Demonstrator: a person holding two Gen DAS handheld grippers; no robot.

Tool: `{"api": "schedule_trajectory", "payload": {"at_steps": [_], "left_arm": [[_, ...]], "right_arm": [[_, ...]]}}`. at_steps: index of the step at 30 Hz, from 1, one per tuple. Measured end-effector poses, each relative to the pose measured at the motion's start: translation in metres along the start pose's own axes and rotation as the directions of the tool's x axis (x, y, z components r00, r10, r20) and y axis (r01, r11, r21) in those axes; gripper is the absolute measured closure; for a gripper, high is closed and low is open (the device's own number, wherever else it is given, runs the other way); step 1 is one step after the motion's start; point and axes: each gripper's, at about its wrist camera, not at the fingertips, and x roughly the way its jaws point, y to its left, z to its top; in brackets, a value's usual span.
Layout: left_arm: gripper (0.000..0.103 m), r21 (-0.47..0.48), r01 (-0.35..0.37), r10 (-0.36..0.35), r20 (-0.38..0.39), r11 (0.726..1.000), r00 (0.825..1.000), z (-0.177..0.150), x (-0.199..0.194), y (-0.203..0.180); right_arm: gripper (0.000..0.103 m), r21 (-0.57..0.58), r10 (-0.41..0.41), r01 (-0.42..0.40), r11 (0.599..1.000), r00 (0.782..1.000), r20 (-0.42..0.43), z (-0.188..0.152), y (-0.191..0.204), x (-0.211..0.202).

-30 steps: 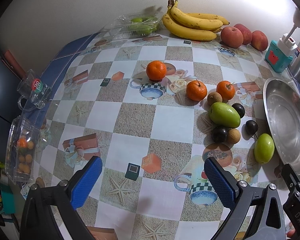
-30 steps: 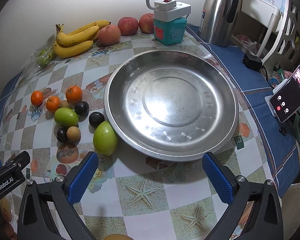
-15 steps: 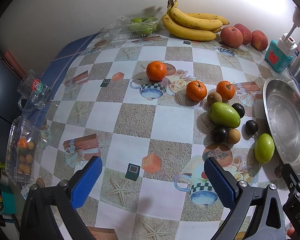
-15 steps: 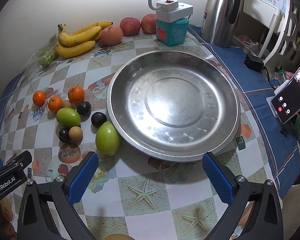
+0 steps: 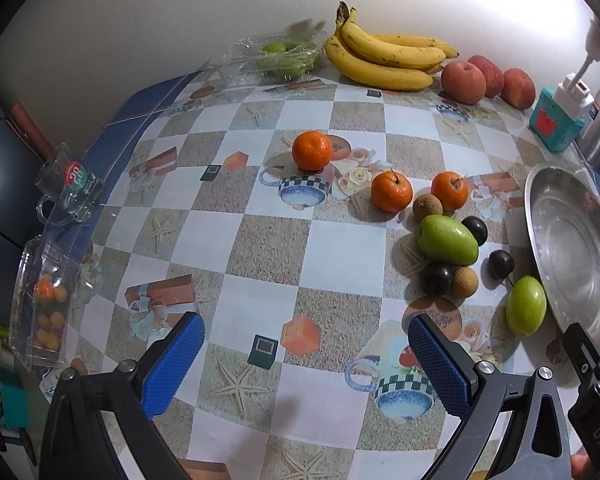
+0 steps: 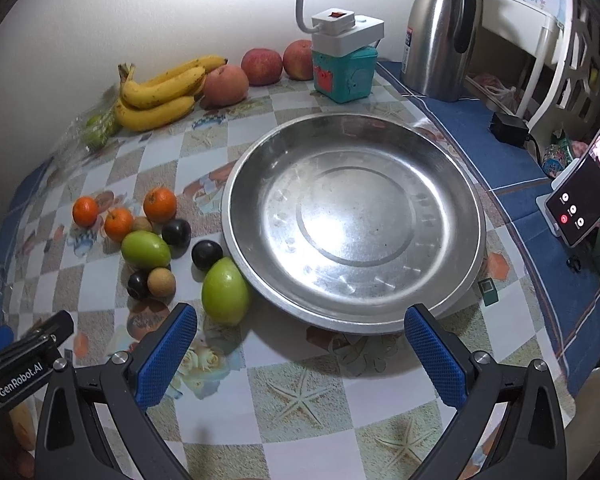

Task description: Organize fruits

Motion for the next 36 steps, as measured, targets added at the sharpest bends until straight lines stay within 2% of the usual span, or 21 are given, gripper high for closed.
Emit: {"api": "schedule_trajectory", "payload": {"at_steps": [7, 10, 14, 18, 21, 22, 27, 31, 34, 36], "left_arm": [[0.000, -0.015, -0.005, 0.006, 0.056, 1.000, 0.998, 0.005, 0.004, -0.001], [0.000, -0.031, 0.021, -0.018, 0.077, 0.999, 0.997, 0.008, 0.006, -0.002], [0.000, -0.046, 0.111, -0.108, 0.052, 0.993, 0.993, 0.015, 0.010, -0.004], [0.000, -0.022, 0.108, -0.106, 0.051, 0.994, 0.993, 0.019, 0.011, -0.012], [0.001, -0.041, 0.139, -0.138, 0.035, 0.989, 0.990, 0.022, 0.013, -0.014], [0.001, -0.051, 0.135, -0.133, 0.034, 0.990, 0.990, 0.024, 0.015, -0.016], [0.001, -0.085, 0.189, -0.192, -0.029, 0.978, 0.981, 0.027, 0.033, -0.022], [0.008, -0.089, 0.183, -0.186, -0.022, 0.979, 0.982, 0.027, 0.033, -0.021], [0.009, -0.102, 0.187, -0.190, -0.020, 0.977, 0.982, 0.029, 0.033, -0.016], [0.013, -0.107, 0.201, -0.206, -0.034, 0.974, 0.978, 0.029, 0.034, -0.015]], "right_arm": [[0.000, 0.060, 0.081, -0.080, 0.995, 0.997, -0.019, 0.003, 0.001, 0.009], [0.000, 0.085, 0.091, -0.087, 0.993, 0.995, -0.037, 0.004, 0.000, 0.015], [0.000, 0.110, 0.105, -0.101, 0.989, 0.994, -0.033, 0.007, 0.001, 0.019], [0.000, 0.134, 0.134, -0.126, 0.983, 0.990, -0.049, 0.006, 0.002, 0.025], [0.000, 0.173, 0.185, -0.171, 0.970, 0.980, -0.068, 0.006, 0.003, 0.030], [0.000, 0.175, 0.179, -0.165, 0.971, 0.981, -0.068, 0.007, 0.003, 0.030], [0.000, 0.214, 0.202, -0.181, 0.960, 0.976, -0.080, 0.006, 0.000, 0.028], [0.001, 0.239, 0.229, -0.206, 0.949, 0.971, -0.073, 0.007, -0.002, 0.023], [0.006, 0.236, 0.243, -0.218, 0.947, 0.967, -0.082, 0.006, 0.000, 0.021], [0.009, 0.233, 0.256, -0.229, 0.945, 0.962, -0.092, 0.005, 0.003, 0.022]]}}
